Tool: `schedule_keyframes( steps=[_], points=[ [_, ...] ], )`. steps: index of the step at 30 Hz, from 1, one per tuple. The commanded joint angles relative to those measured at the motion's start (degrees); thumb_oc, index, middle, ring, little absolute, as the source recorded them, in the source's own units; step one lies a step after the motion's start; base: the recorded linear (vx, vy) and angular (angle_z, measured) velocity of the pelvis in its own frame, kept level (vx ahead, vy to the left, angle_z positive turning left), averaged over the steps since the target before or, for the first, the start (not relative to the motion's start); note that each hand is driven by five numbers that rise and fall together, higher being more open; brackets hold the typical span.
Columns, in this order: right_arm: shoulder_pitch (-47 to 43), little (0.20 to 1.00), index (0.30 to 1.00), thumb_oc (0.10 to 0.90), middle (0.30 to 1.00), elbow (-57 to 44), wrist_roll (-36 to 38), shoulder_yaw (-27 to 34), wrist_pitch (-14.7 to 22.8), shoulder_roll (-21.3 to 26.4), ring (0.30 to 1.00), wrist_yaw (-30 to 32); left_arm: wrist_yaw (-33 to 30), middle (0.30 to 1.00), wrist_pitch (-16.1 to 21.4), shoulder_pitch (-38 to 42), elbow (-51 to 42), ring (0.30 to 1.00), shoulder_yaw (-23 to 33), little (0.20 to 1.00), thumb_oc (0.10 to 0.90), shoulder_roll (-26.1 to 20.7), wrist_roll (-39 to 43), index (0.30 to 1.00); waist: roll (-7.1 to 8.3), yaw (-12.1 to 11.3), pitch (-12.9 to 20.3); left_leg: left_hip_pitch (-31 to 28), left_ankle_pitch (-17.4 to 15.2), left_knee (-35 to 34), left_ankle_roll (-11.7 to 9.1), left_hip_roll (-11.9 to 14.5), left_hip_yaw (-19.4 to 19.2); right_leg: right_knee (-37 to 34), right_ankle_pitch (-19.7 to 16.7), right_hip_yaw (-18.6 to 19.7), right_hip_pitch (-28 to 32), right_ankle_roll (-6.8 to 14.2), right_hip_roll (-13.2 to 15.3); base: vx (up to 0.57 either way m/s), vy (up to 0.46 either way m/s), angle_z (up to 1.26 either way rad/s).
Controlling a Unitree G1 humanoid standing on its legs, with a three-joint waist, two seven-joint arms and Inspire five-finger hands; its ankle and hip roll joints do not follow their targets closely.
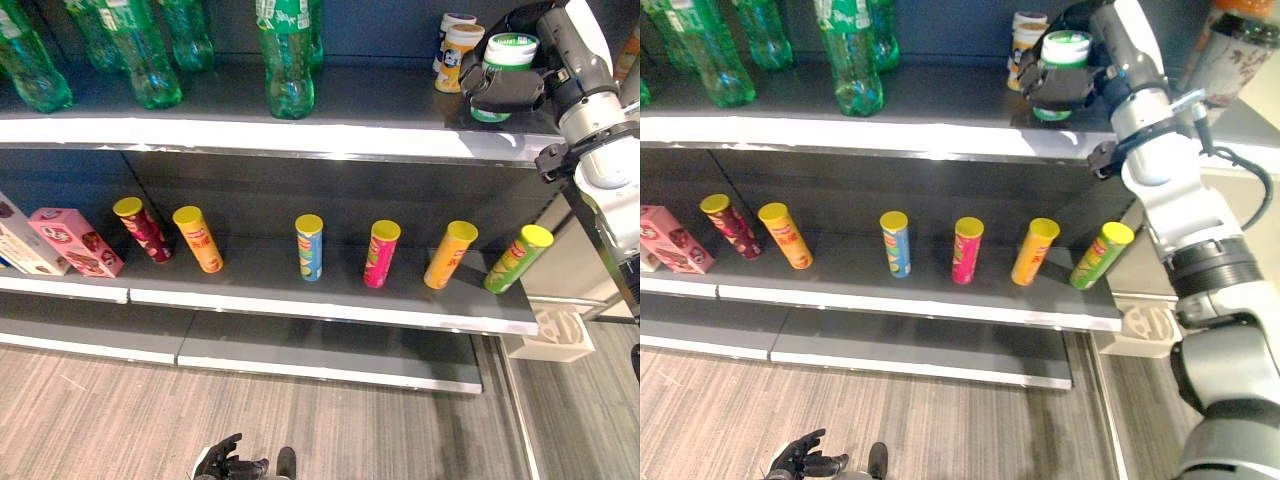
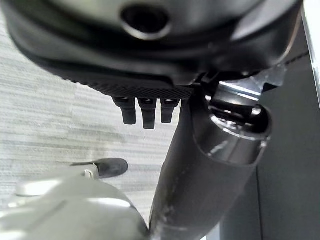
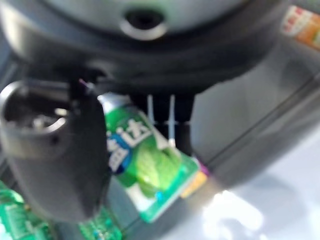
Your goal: Put the goods on the table back onto the shelves and tidy them up.
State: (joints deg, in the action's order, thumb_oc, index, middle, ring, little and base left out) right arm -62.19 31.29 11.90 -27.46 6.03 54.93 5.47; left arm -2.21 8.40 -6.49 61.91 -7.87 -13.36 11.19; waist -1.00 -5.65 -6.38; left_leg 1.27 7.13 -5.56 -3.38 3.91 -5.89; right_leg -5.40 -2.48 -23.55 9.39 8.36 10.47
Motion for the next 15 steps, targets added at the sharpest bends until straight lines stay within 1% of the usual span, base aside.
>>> schedule_keyframes(
  steps=[1,8,15],
  points=[
    [-6.2,0.3,0.3,0.4,0.3,1.7,-2.2,3.4,2.0,0.5,0.3,4.3,-0.9,0.9,0.7,2.3,1.7,0.9,-2.9,0.9,0.8,-4.9,-0.9,0.9,2.91,-2.1,1.6,-5.7,-5.3,0.6,-7.2,4.1,-5.2,0.4,5.3,0.0,2.9,1.9,1.7,0.01,-0.018,0.04],
    [-6.1,0.3,0.3,0.4,0.3,3.5,-3.5,3.5,1.9,-1.1,0.3,4.7,-0.9,0.9,0.7,2.5,1.9,0.9,-3.3,0.9,0.8,-4.7,-1.2,0.9,2.47,-2.3,1.7,-5.8,-5.3,0.6,-7.0,4.0,-5.4,0.4,5.3,-0.2,2.9,2.0,1.8,0.01,-0.011,0.15],
    [-5.9,0.3,0.3,0.4,0.3,4.0,-4.0,3.6,1.8,-2.2,0.3,5.2,-1.2,0.9,0.6,2.8,3.3,0.9,-3.3,0.9,0.8,-4.4,-1.4,0.9,2.63,-2.2,1.9,-5.8,-5.5,0.6,-6.8,3.9,-5.5,0.4,5.2,-0.1,2.8,2.0,1.9,0.0,0.0,0.01]
  ],
)
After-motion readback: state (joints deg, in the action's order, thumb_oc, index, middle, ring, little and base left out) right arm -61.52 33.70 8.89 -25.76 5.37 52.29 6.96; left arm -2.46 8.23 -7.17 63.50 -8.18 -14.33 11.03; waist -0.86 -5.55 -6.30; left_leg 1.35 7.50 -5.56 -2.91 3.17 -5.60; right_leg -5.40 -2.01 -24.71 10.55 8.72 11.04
